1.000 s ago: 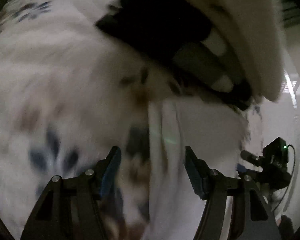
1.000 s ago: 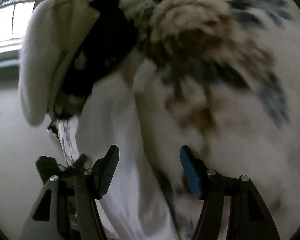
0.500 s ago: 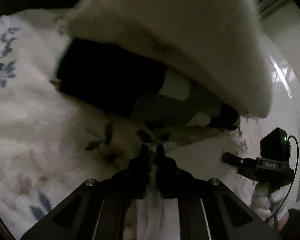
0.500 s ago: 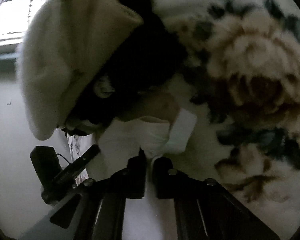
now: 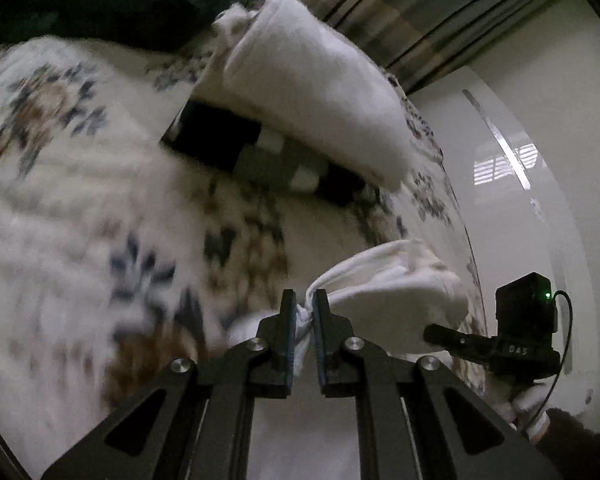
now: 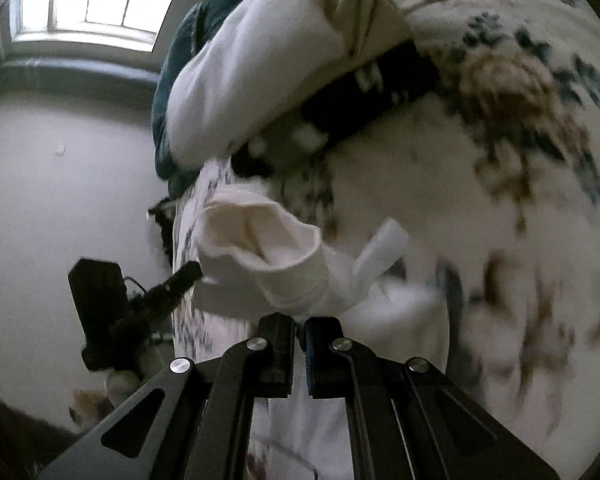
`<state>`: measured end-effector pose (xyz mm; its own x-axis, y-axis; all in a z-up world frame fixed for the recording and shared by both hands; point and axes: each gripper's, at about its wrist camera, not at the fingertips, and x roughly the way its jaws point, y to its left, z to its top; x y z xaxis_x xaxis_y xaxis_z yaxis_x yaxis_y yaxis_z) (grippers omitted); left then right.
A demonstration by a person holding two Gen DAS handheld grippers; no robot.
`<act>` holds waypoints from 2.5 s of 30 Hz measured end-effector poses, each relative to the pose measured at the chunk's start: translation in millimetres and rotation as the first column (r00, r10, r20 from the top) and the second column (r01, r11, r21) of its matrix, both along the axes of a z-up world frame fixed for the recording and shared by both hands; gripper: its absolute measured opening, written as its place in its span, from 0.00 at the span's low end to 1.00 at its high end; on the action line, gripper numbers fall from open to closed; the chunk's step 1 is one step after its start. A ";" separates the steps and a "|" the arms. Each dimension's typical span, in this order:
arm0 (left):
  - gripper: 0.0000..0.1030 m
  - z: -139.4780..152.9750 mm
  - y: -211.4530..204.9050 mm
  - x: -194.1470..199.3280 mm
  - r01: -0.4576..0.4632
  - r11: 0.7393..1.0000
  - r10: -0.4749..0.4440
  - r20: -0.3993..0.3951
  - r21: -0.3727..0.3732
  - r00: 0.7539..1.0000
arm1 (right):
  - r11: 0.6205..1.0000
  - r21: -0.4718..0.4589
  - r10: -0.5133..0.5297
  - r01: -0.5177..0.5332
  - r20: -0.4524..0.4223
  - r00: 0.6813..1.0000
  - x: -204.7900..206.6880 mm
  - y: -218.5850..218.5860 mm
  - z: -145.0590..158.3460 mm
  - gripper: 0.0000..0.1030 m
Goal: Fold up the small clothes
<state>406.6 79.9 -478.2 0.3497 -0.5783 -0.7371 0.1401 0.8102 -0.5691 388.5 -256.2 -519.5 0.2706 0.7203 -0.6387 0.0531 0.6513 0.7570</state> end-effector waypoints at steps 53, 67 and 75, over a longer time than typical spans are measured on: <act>0.39 -94.2 -33.9 -67.6 0.100 0.927 0.016 -0.306 0.363 0.952 | 0.799 -0.589 -0.140 -0.120 -0.376 0.916 -142.3 19.0 -64.4 0.76; 0.39 -9.8 -40.9 -148.1 -0.035 0.891 0.104 -0.128 0.453 0.986 | 0.696 -0.717 -0.105 -0.027 -0.139 0.985 -191.5 50.6 35.2 0.97; 0.39 -11.6 -26.2 -224.0 -0.047 0.897 0.149 -0.199 0.440 0.969 | 0.754 -0.654 -0.076 -0.055 -0.171 0.982 -255.9 46.1 38.7 0.97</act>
<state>182.6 53.7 -489.9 0.1864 -0.1591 -0.9695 -0.0414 0.9846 -0.1696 132.6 -210.1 -480.9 0.1120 0.1060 -0.9880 0.1512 0.9809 0.1224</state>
